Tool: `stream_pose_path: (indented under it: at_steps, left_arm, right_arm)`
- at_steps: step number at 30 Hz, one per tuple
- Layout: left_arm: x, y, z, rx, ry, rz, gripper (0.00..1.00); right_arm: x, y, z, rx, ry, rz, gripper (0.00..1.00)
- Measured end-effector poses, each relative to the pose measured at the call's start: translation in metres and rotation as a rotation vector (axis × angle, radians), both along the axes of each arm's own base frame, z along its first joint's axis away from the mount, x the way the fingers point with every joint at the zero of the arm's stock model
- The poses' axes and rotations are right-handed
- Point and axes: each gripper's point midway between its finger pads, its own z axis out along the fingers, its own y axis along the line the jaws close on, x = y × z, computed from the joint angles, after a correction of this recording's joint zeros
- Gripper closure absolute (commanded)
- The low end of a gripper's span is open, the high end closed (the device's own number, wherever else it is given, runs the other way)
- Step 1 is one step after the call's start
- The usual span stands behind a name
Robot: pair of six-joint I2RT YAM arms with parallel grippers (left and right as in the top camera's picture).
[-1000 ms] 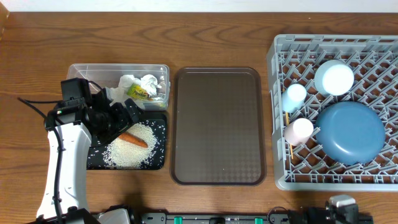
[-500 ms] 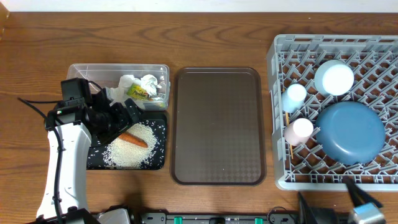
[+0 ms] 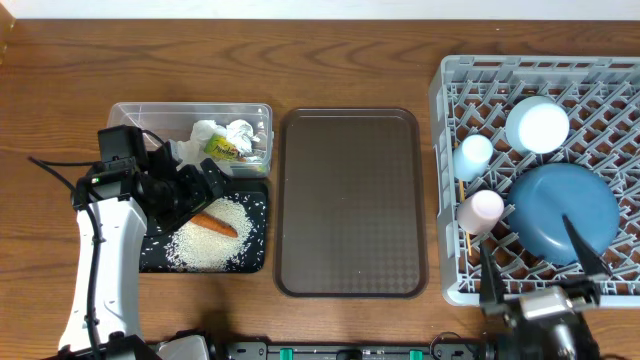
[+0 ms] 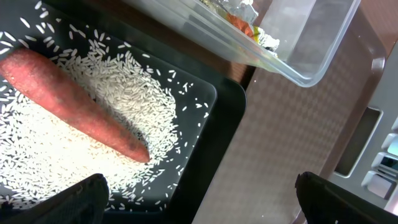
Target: Sort waste into correct bins and load items into the dishwasher rack
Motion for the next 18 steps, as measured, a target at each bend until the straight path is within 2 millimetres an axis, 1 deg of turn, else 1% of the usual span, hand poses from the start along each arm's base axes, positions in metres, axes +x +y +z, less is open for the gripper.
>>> stream_pose_path:
  at_steps: [2, 8, 12, 18]
  left_arm:
    - [0.0, 0.0, 0.0, 0.0, 0.0, 0.0, 0.01]
    - [0.0, 0.0, 0.0, 0.0, 0.0, 0.0, 0.01]
    - [0.0, 0.0, 0.0, 0.0, 0.0, 0.0, 0.01]
    - [0.0, 0.0, 0.0, 0.0, 0.0, 0.0, 0.01]
  right_arm:
    - [0.009, 0.0, -0.008, -0.019, -0.012, -0.002, 0.01]
    - [0.033, -0.002, -0.047, -0.044, 0.038, -0.007, 0.01]
    - [0.043, -0.002, -0.071, -0.048, 0.088, -0.007, 0.01]
    - [0.054, 0.001, -0.113, -0.044, 0.181, 0.018, 0.01]
